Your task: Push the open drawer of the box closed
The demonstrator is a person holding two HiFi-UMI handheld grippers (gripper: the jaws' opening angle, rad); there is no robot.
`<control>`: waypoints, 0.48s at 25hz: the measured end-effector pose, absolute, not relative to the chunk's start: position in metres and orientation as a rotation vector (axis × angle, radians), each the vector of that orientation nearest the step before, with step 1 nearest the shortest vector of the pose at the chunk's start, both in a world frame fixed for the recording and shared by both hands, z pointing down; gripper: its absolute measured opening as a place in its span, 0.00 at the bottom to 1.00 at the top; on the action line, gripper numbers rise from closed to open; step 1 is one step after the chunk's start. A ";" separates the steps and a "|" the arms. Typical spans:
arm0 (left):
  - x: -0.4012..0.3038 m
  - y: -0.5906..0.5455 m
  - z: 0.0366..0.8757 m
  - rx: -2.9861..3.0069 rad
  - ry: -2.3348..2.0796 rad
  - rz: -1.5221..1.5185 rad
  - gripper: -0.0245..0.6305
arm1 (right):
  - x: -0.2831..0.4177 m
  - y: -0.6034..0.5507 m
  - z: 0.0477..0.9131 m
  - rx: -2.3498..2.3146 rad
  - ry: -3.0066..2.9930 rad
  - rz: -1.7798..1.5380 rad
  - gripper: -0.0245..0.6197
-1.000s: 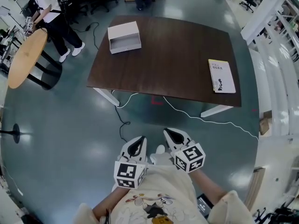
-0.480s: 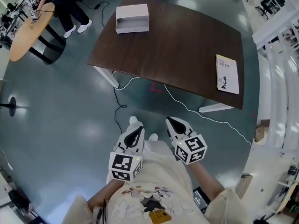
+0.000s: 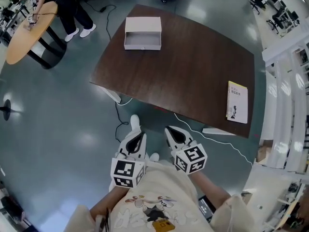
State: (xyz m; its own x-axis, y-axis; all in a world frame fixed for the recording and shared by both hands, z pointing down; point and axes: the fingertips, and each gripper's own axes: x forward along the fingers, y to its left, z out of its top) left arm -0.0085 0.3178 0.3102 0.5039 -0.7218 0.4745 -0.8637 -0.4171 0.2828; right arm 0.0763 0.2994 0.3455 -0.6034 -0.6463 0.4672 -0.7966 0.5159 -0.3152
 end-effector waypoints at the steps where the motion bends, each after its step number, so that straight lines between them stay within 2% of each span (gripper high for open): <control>1: -0.014 0.301 0.312 2.253 -1.299 0.386 0.04 | 0.070 0.283 0.346 1.214 -2.469 0.737 0.05; 12: -0.068 0.142 0.323 2.251 -1.209 0.443 0.04 | 0.016 0.136 0.362 1.218 -2.372 0.696 0.05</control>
State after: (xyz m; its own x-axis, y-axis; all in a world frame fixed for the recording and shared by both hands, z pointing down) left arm -0.0680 0.1424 0.3232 0.5429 -0.6613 0.5176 -0.8392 -0.4503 0.3048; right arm 0.0159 0.1361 0.3624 -0.5499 -0.6379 0.5392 -0.8281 0.5006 -0.2522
